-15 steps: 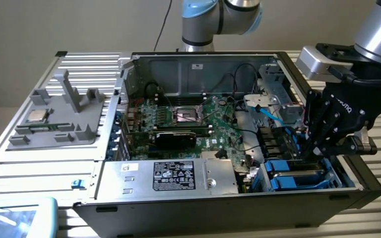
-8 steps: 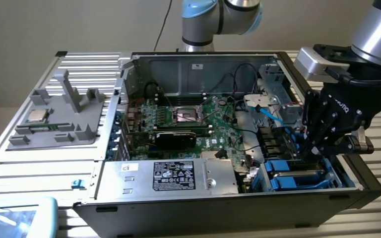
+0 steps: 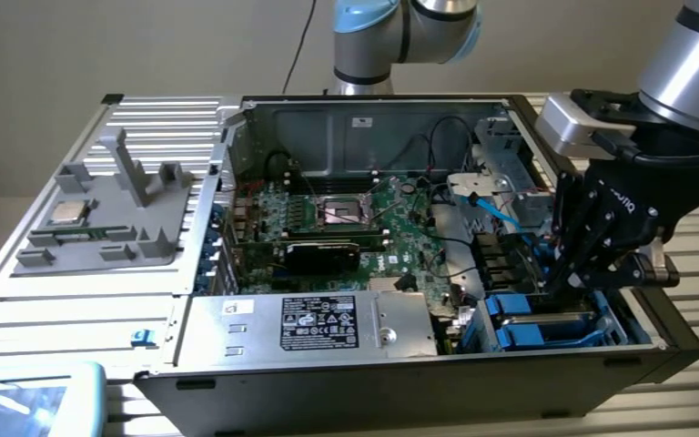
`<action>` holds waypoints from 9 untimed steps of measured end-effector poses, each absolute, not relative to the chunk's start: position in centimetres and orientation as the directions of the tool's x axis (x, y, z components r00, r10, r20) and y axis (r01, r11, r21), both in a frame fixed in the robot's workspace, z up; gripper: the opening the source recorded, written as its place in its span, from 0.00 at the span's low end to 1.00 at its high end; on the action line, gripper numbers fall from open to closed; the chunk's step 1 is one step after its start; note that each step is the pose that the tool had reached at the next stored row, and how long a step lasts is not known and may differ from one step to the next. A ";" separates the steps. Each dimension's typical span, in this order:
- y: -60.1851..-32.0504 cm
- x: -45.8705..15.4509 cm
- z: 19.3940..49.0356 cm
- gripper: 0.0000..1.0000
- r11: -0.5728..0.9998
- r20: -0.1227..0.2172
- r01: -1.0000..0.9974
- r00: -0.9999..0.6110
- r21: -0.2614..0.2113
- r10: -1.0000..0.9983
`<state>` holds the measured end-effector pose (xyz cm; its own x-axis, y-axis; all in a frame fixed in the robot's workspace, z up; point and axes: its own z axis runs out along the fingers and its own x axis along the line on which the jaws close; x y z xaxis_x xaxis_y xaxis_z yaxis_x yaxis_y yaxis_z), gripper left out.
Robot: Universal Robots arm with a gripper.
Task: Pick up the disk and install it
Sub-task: 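Insert the first disk wire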
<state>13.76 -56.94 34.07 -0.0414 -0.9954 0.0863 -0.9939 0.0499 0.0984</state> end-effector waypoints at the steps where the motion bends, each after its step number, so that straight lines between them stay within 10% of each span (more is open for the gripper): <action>1: -56.9 13.8 34.0 0.16 0.050 0.086 -0.994 -0.042 0.098 -0.995; 9: -56.9 13.7 33.8 0.16 0.053 0.086 -0.994 -0.045 0.098 -0.995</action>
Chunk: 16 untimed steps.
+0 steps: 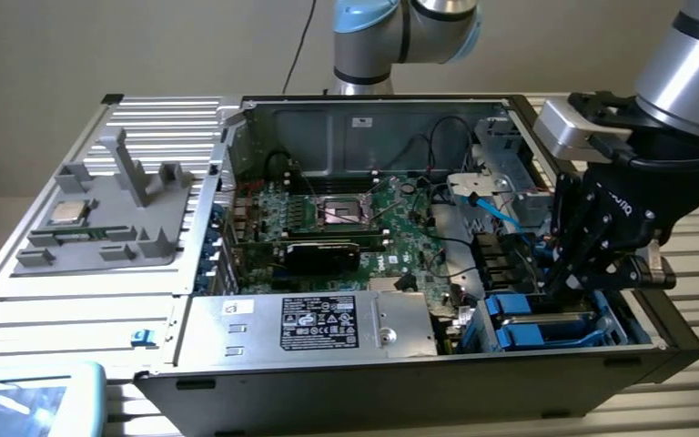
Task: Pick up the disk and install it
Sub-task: 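Insert the first disk wire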
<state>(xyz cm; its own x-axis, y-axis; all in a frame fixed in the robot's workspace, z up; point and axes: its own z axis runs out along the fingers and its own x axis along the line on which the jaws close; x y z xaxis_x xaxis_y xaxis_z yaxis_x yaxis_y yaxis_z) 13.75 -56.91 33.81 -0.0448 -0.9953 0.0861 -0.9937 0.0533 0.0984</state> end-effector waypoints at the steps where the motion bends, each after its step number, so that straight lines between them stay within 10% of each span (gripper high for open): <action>1: -56.9 13.7 33.8 0.16 0.054 0.086 -0.994 -0.045 0.098 -0.995; 16: -56.9 13.8 33.6 0.16 0.059 0.086 -0.993 -0.051 0.098 -0.995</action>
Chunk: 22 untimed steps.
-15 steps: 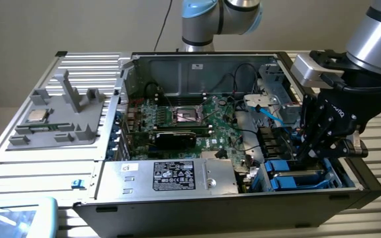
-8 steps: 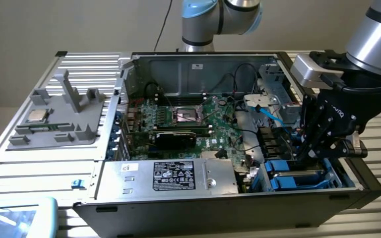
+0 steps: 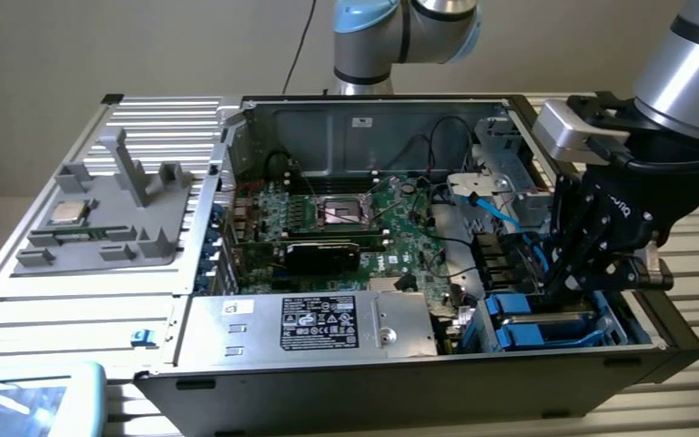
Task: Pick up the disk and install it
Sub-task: 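Insert the first disk wire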
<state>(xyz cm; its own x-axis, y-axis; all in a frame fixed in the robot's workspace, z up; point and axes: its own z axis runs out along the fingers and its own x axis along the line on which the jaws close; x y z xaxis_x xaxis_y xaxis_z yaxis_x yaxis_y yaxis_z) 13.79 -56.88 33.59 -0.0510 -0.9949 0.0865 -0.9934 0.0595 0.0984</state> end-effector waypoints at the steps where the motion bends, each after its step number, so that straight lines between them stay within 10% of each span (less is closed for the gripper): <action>1: -56.9 13.8 33.6 0.16 0.060 0.086 -0.993 -0.052 0.098 -0.995; 22: -56.8 14.0 33.4 0.16 0.065 0.087 -0.993 -0.057 0.098 -0.995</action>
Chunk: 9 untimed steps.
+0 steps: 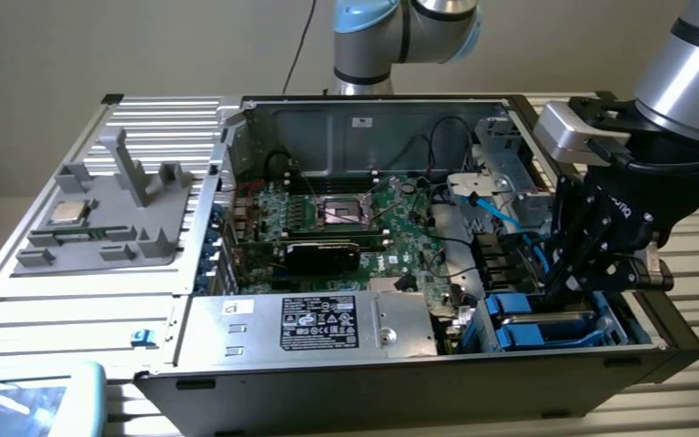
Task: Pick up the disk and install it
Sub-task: 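Insert the first disk wire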
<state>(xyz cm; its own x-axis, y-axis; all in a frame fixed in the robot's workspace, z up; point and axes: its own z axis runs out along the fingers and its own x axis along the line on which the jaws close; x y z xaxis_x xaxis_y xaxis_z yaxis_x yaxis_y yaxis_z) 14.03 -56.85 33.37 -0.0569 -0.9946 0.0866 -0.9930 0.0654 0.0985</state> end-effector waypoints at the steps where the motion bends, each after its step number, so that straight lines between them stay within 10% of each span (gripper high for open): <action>1: -56.9 14.1 33.3 0.16 0.066 0.087 -0.993 -0.057 0.098 -0.995; 9: -56.8 14.1 33.1 0.16 0.066 0.087 -0.993 -0.058 0.098 -0.995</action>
